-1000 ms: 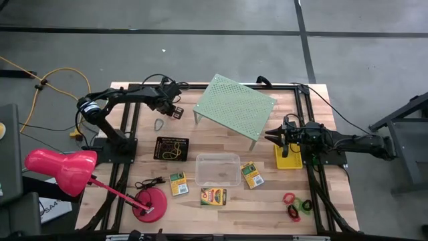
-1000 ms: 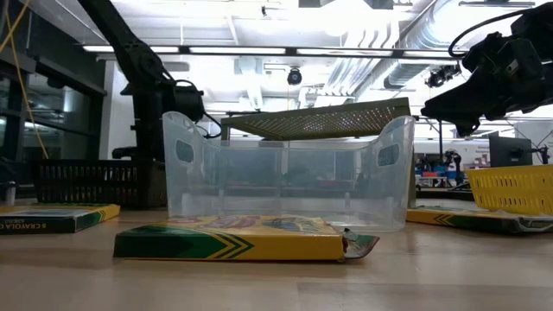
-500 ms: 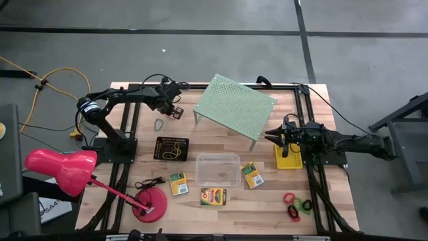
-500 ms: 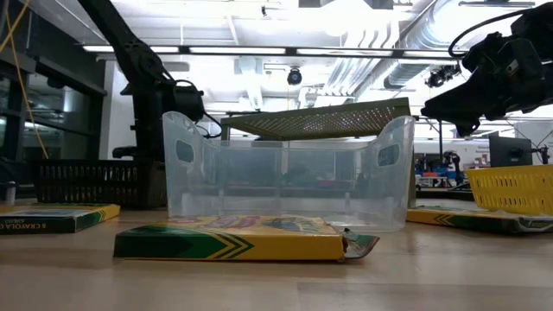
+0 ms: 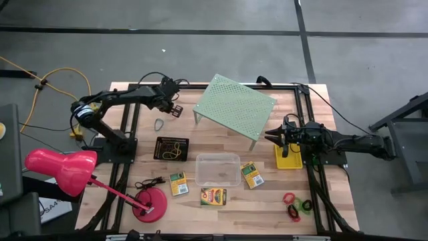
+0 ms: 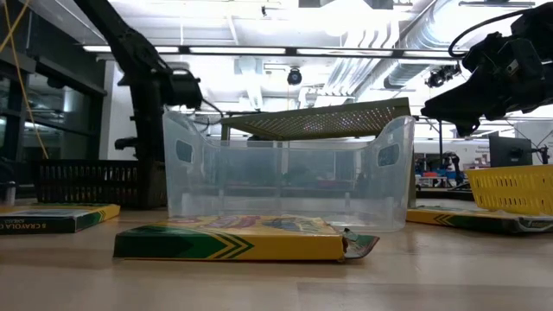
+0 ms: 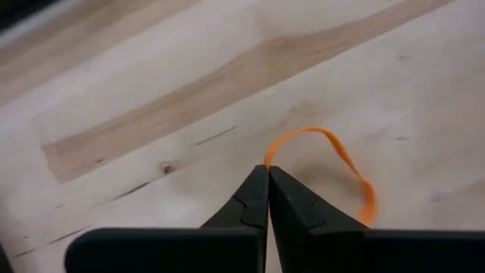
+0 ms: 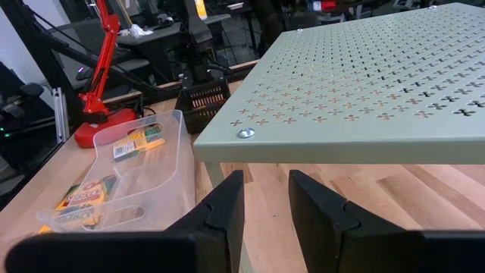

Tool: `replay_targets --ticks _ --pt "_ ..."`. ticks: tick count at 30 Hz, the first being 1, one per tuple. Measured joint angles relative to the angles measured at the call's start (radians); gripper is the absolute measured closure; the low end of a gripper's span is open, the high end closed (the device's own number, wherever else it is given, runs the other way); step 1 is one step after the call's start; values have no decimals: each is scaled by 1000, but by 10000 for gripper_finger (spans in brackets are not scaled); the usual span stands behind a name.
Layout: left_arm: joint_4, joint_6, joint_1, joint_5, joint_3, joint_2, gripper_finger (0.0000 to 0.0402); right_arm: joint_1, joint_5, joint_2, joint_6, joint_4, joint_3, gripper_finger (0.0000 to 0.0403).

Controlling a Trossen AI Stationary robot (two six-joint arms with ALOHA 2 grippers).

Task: Pick & Place Office Desk Supplies
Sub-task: Put the orange rubber band into the black bin

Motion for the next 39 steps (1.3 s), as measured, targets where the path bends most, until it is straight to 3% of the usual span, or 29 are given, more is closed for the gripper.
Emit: replay_targets --ticks 10,21,30,39 --pt "-113 58 -1 6 16 -164 401 0 0 0 0 0 0 309" --pt "-196 79 -74 92 17 -186 401 0 0 0 0 0 0 309" --pt "-213 70 -238 96 17 -186 401 0 0 0 0 0 0 309" --pt "-213 -35 -449 95 17 -186 401 0 0 0 0 0 0 309"
